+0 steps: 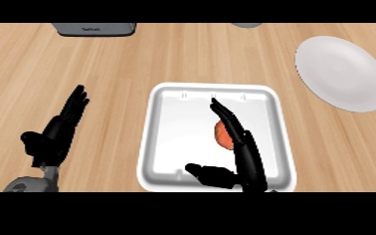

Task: Pick the squash from the tray and place it in the plate

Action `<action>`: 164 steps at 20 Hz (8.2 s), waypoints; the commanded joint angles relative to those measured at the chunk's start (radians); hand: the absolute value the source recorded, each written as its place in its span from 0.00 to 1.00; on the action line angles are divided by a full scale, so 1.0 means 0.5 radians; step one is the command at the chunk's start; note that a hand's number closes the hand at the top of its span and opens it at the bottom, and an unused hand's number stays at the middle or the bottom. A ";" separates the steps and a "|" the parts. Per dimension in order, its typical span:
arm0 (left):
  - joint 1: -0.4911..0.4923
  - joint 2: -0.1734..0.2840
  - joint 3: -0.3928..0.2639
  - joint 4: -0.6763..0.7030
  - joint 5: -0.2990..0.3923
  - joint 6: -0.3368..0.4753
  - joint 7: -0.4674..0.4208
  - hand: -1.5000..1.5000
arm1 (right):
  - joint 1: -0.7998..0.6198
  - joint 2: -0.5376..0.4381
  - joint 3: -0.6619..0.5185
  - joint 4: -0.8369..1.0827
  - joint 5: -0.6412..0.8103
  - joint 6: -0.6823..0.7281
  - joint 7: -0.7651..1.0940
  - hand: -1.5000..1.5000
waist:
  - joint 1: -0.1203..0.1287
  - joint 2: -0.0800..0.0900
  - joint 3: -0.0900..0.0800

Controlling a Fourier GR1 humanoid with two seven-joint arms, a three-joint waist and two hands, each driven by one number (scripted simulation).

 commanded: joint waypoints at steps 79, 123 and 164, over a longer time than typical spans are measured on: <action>0.062 -0.289 0.380 -0.035 -0.393 -0.318 0.032 0.50 | 0.489 -1.370 -2.305 0.925 0.287 0.776 -0.217 1.00 | -0.026 -0.004 0.002; -0.105 -0.352 0.432 -0.013 -0.420 -0.438 0.121 0.50 | -1.469 -1.061 -1.984 2.281 0.535 0.200 0.114 0.00 | 0.076 0.025 0.007; -0.122 -0.434 0.439 0.098 -0.498 -0.382 0.047 0.50 | -0.618 -1.658 -2.846 2.734 -0.442 1.341 -1.184 0.00 | 0.042 0.028 0.016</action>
